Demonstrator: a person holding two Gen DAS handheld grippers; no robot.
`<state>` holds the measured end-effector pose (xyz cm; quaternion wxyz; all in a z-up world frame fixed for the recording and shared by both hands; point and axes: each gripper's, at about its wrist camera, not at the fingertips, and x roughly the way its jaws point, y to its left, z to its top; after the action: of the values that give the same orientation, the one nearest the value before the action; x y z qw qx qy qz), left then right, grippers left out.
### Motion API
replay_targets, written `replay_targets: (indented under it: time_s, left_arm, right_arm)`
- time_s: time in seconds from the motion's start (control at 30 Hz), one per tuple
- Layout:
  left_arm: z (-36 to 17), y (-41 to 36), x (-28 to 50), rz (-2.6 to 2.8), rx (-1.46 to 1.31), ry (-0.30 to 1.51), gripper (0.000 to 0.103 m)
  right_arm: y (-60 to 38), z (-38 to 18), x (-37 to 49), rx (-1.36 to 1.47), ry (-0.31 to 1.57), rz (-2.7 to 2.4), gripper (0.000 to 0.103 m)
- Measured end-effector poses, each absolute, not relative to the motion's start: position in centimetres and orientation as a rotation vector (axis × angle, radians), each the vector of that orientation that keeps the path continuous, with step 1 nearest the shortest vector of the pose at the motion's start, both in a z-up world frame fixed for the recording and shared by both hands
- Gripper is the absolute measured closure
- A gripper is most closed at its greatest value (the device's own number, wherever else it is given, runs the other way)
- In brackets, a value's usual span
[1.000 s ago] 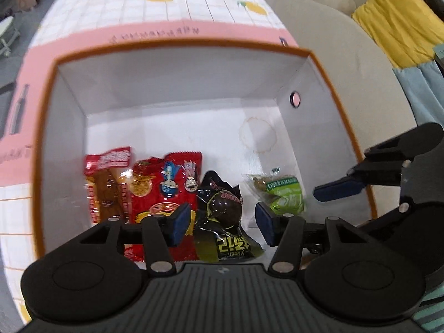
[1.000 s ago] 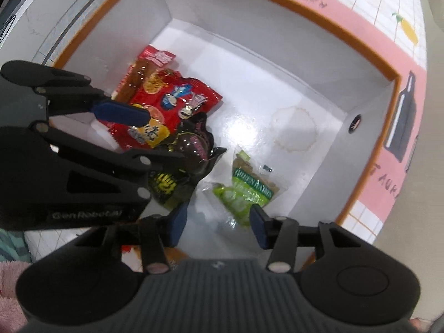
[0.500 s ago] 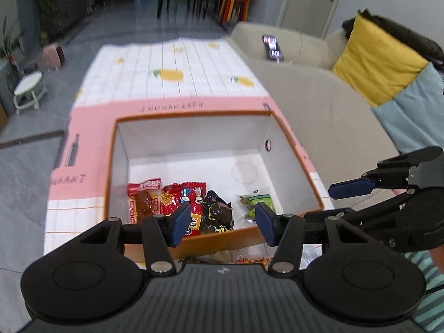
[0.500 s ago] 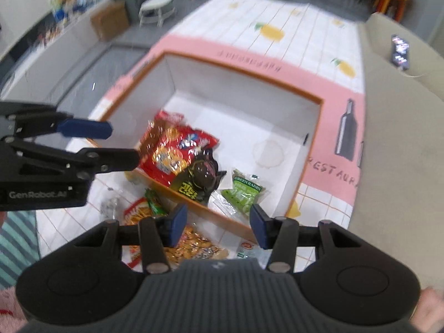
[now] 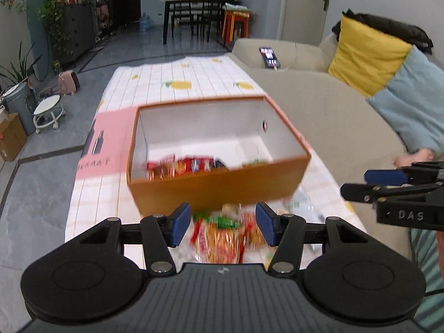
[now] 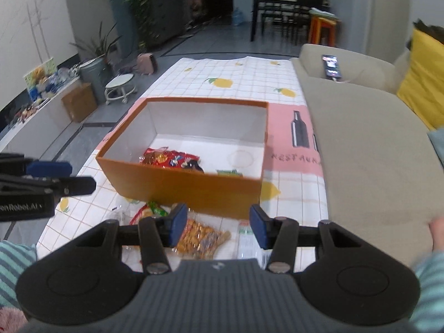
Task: Organize snacks
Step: 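Move the right tool to the red-wrapped date while the left tool approaches the red spicy-strip bag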
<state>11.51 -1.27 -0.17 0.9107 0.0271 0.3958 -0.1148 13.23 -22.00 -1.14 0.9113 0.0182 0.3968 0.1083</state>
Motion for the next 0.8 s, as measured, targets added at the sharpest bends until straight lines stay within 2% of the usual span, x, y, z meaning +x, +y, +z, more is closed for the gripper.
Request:
replay_targets:
  time_s: [0.17, 0.33, 0.8]
  left_arm:
    - [-1.8, -0.5, 8.9, -0.221, 0.013, 0.838, 0.04]
    - [-3.7, -0.7, 7.3, -0.225, 0.043, 0.888, 0.039]
    - [-6.2, -1.2, 7.2, -0.209, 0.026, 0.98, 0.039]
  right_arm:
    - [-21.9, -3.1, 8.9, 0.044, 0.796, 0.144, 0.055]
    - [-22.3, -5.9, 6.3, 0.069, 0.861, 0.109, 0.055]
    - [-23.5, -10.0, 6.2, 0.138, 1.026, 0.052, 0.055]
